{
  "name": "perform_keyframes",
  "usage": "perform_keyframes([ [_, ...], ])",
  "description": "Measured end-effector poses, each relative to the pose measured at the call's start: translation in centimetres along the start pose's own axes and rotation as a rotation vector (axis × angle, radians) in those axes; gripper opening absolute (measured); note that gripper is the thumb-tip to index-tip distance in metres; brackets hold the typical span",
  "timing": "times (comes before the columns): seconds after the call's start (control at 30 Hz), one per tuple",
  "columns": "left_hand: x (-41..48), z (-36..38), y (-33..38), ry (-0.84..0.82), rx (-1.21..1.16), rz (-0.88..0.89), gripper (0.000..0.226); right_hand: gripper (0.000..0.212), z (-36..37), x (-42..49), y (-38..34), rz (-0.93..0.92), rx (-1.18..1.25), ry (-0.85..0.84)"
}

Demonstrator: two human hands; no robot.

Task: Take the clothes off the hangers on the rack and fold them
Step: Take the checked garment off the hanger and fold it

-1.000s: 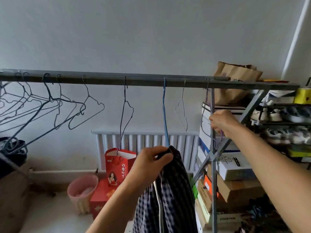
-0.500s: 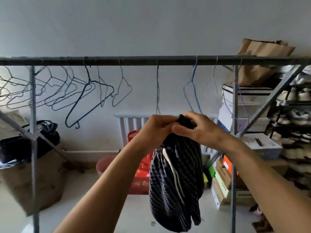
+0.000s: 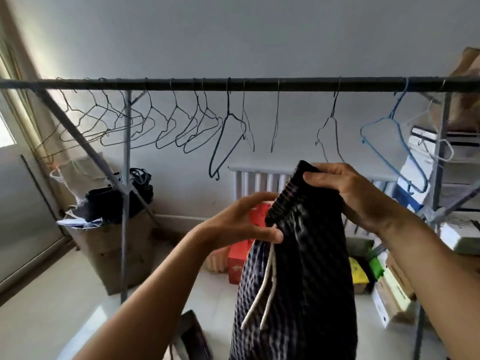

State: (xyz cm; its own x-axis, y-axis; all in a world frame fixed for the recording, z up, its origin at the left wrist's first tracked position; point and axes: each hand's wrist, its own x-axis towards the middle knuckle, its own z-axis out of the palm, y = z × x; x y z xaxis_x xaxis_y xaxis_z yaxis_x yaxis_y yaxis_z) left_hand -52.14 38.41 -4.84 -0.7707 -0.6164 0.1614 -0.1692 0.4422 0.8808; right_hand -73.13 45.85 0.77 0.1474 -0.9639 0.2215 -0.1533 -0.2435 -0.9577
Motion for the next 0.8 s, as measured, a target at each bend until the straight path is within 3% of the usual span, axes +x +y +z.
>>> perform_keyframes([
  [0.13,-2.2,-2.6,-1.2,0.010,0.085,-0.015,0.036,0.020,2.2,0.6,0.4,-0.037,0.081,0.015],
  [0.27,-4.0,-3.7,-1.5,0.010,0.073,-0.032,0.030,0.015,3.2,0.5,1.1,-0.038,0.117,0.033],
  [0.43,-5.5,-4.4,-1.2,0.070,0.068,-0.102,0.023,0.033,3.4,0.3,1.5,-0.045,0.139,0.110],
  [0.53,-5.9,-4.9,-0.8,0.123,0.249,-0.149,0.027,0.030,2.7,0.0,1.3,-0.091,0.114,0.167],
  [0.6,-5.8,-5.4,-0.6,0.257,0.441,-0.137,0.028,0.024,2.3,-0.3,1.4,-0.120,0.054,0.174],
  [0.73,-5.5,-5.0,0.9,0.465,0.852,-0.247,0.066,0.013,2.2,-0.4,1.4,-0.154,-0.071,0.105],
  [0.8,-5.1,-4.2,1.3,0.515,0.970,-0.299,0.072,0.012,2.2,-0.5,1.0,-0.187,-0.105,0.062],
])
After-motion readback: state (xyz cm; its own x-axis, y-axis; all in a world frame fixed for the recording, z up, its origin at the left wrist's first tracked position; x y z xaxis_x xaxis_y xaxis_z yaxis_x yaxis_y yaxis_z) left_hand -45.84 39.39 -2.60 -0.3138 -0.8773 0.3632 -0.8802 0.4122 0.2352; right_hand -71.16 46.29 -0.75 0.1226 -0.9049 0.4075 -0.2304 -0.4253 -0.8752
